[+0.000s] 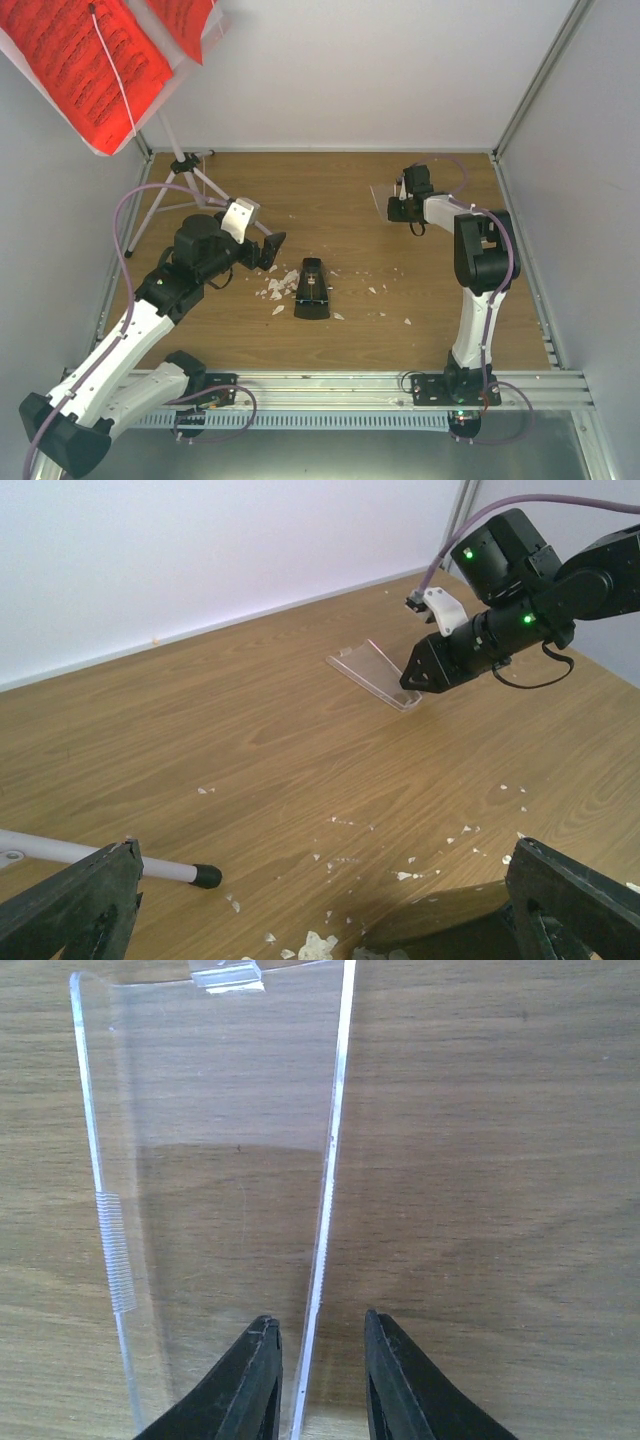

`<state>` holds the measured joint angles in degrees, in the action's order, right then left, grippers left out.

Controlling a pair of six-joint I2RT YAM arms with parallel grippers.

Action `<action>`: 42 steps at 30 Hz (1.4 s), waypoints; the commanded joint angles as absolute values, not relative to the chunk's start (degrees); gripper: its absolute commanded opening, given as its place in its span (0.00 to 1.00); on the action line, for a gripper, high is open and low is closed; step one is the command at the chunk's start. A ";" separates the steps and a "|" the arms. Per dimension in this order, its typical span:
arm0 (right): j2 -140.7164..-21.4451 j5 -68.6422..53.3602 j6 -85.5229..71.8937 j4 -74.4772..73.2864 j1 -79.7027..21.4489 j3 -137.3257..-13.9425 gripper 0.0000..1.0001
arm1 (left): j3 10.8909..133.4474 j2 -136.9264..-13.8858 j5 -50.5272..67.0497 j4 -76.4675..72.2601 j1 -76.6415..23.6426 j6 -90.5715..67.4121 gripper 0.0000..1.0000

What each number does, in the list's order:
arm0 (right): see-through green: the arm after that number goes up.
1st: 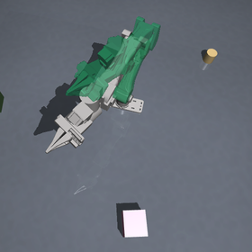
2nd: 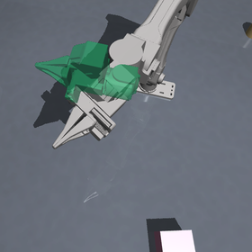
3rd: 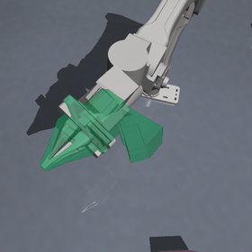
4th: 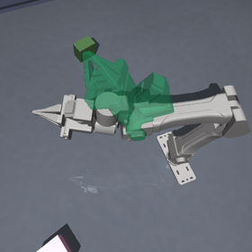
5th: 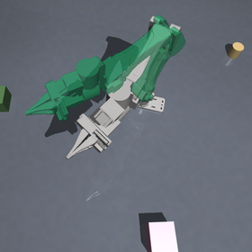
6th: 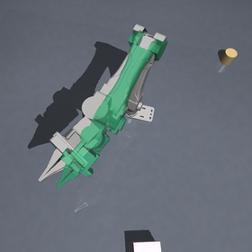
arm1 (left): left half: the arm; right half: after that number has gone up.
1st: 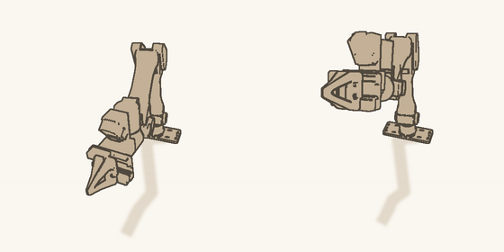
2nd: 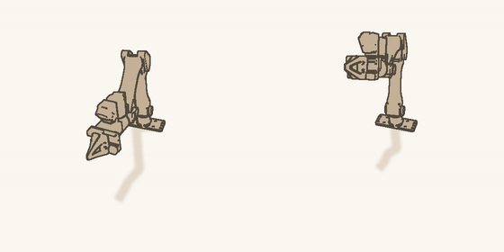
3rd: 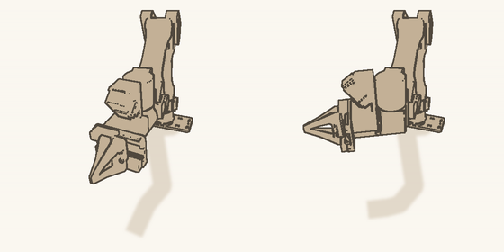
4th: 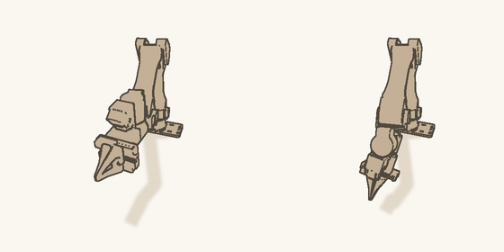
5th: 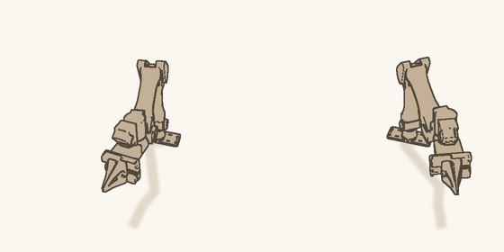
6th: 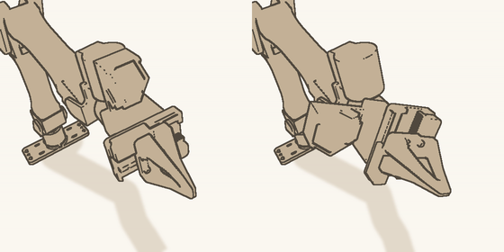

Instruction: Pack up the instrument practice props

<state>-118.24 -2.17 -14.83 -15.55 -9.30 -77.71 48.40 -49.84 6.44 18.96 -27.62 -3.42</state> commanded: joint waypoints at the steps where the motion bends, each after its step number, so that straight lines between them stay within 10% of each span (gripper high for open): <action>1: -119.46 -0.11 -13.49 -17.28 -8.77 -79.36 0.23 | 48.16 -48.70 5.55 16.60 -27.25 -2.90 0.99; 27: -113.25 2.18 -13.14 -16.06 -8.72 -74.72 0.00 | 48.21 -48.02 3.76 17.00 -27.16 -2.40 0.99; 42: -80.39 -20.32 -15.22 -21.08 -13.56 -60.94 0.01 | 47.12 -46.67 7.09 15.40 -27.16 -0.37 0.99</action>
